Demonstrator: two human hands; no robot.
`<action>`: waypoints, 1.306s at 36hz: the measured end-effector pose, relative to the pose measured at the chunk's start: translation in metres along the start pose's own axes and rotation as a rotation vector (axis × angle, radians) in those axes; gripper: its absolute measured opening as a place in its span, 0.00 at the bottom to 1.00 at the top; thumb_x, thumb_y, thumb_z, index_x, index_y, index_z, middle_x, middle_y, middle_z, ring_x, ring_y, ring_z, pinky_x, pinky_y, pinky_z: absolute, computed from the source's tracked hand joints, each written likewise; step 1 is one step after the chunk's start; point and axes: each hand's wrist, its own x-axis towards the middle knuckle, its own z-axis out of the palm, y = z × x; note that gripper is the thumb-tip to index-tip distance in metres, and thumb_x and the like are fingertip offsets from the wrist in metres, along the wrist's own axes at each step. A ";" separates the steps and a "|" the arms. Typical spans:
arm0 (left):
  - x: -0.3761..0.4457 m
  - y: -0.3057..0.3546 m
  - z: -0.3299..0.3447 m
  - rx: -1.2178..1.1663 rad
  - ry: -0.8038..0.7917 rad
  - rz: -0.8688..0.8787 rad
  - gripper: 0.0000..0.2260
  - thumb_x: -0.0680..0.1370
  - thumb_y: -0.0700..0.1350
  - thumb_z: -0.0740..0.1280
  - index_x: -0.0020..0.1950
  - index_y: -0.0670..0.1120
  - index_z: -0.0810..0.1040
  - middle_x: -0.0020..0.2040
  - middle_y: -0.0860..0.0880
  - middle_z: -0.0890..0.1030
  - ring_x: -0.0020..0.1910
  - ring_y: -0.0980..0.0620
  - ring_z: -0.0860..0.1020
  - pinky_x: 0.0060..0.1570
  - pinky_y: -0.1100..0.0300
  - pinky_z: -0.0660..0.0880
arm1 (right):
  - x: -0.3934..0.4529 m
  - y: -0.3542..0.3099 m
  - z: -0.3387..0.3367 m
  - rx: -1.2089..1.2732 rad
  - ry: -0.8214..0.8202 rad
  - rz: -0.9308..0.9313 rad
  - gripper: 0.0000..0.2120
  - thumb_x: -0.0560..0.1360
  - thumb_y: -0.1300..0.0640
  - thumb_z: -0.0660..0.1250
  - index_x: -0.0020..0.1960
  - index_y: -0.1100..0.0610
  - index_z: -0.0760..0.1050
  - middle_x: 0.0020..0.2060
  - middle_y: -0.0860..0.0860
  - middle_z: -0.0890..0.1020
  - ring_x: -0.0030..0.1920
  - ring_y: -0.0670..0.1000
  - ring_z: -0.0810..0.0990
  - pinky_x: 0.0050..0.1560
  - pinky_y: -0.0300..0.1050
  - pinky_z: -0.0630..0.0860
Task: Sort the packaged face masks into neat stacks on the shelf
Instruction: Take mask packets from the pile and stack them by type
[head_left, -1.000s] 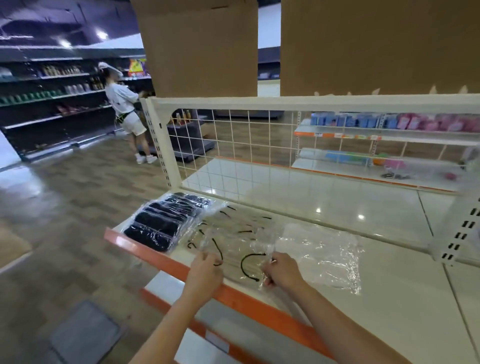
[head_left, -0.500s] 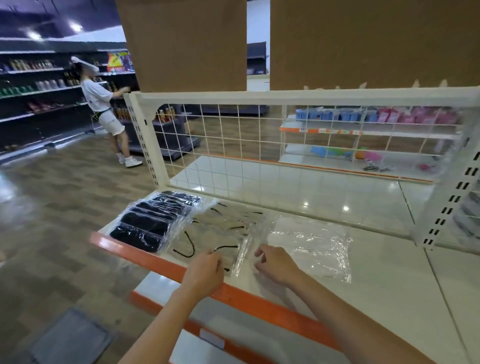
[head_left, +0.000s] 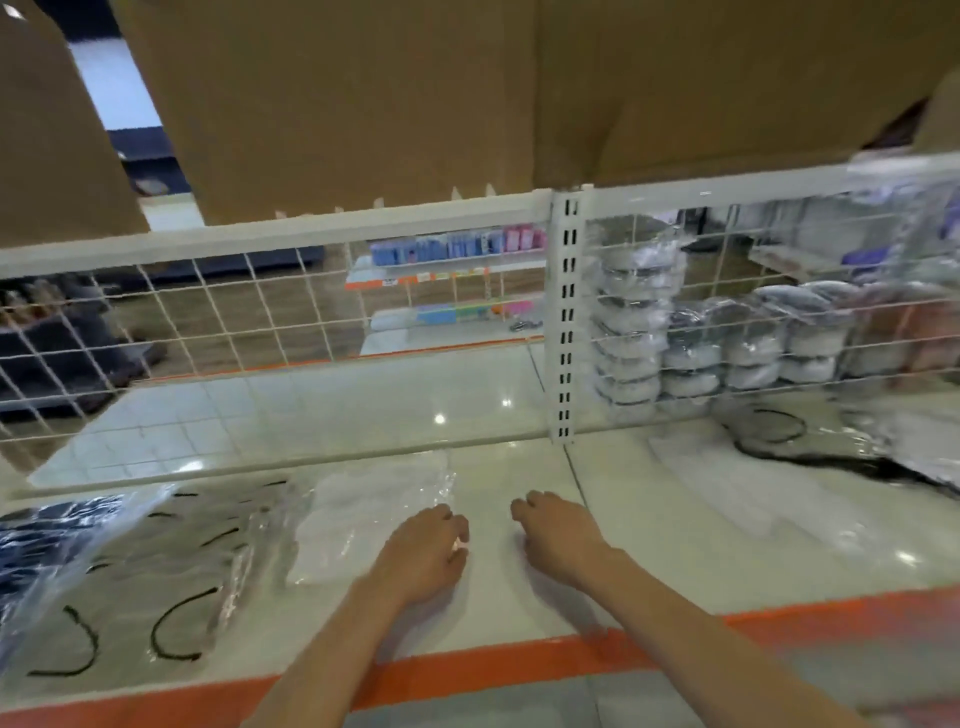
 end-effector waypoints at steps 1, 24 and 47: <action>0.009 0.013 0.002 -0.009 -0.009 0.030 0.12 0.80 0.47 0.58 0.62 0.48 0.74 0.58 0.49 0.74 0.59 0.51 0.72 0.57 0.61 0.67 | -0.007 0.016 -0.001 0.019 0.005 0.037 0.17 0.77 0.64 0.56 0.65 0.58 0.67 0.60 0.56 0.72 0.61 0.56 0.71 0.53 0.47 0.71; 0.116 0.227 0.075 -0.307 0.044 0.165 0.08 0.78 0.45 0.60 0.53 0.49 0.78 0.46 0.56 0.75 0.43 0.59 0.72 0.45 0.70 0.68 | -0.103 0.325 0.001 0.337 0.160 0.613 0.15 0.76 0.61 0.57 0.61 0.56 0.73 0.58 0.53 0.73 0.60 0.54 0.73 0.59 0.45 0.71; 0.133 0.266 0.072 -0.284 0.055 0.055 0.10 0.78 0.45 0.60 0.56 0.49 0.77 0.50 0.55 0.76 0.48 0.58 0.74 0.51 0.66 0.71 | -0.076 0.364 -0.001 -0.329 0.061 0.357 0.19 0.75 0.56 0.64 0.65 0.54 0.69 0.62 0.52 0.75 0.66 0.55 0.66 0.65 0.50 0.63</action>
